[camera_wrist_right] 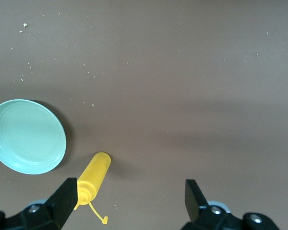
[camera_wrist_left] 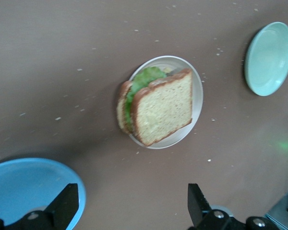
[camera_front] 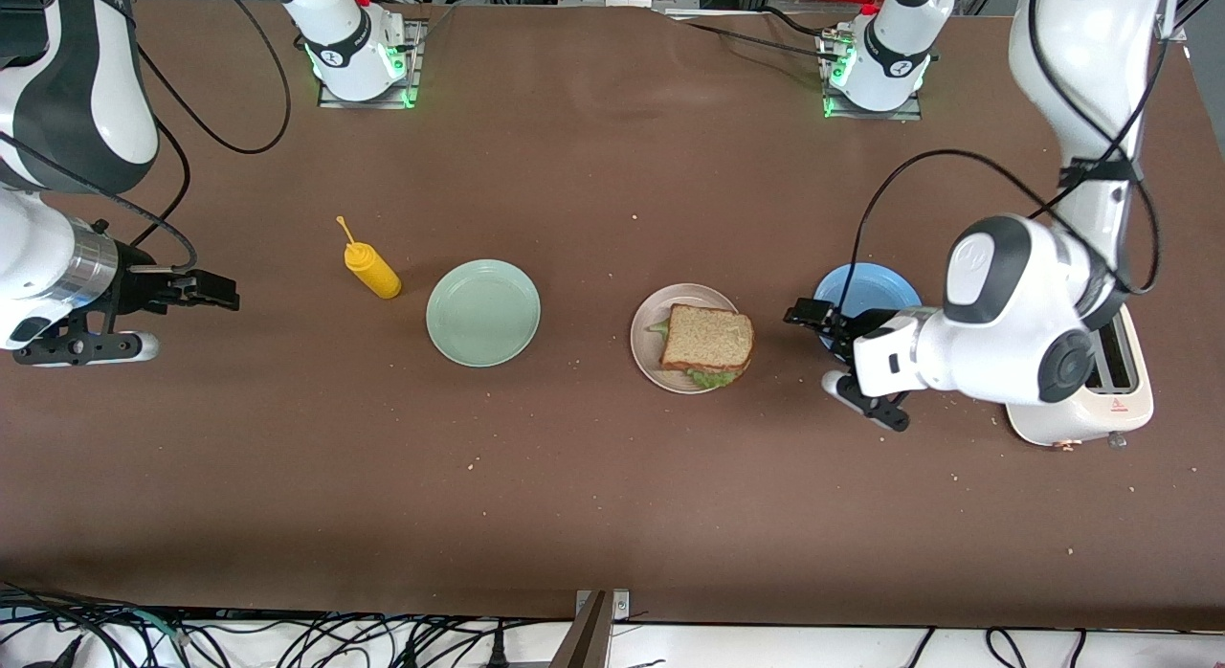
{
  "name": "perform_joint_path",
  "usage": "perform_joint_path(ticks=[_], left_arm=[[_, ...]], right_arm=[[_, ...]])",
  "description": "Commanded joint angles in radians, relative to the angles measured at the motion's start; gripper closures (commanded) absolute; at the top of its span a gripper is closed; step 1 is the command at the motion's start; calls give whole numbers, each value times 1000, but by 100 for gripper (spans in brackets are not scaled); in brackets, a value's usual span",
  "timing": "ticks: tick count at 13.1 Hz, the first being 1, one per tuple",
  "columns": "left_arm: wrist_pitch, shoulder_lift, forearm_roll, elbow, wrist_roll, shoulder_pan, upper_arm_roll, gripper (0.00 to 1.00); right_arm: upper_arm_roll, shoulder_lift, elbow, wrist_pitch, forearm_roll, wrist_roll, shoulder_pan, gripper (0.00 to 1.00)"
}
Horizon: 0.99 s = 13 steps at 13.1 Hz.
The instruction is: Make sandwich in beige plate with both arms
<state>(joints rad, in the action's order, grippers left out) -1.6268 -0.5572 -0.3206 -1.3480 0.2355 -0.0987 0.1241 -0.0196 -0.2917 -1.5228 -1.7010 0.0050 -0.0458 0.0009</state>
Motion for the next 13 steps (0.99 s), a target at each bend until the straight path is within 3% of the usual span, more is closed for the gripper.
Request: perform_joint_path(ticks=[1,3,8,13], left_arm=[[36,106,168,-17,-109,-7,2,0],[64,167,277,-17,-136,-12,2,0],[76,304,330,-43,-168,-4,-24,0],[33,529,330,-279,-217,11,-55,0]], right_arm=[[-13,11,-14,-11,-8,14,-9,1],[-13,9,-14,-11,-8,14,-10,1],[-14,11,-14,-11,-8,12,-10,1],[-13,9,-14,-12,-8,12,-10,1]])
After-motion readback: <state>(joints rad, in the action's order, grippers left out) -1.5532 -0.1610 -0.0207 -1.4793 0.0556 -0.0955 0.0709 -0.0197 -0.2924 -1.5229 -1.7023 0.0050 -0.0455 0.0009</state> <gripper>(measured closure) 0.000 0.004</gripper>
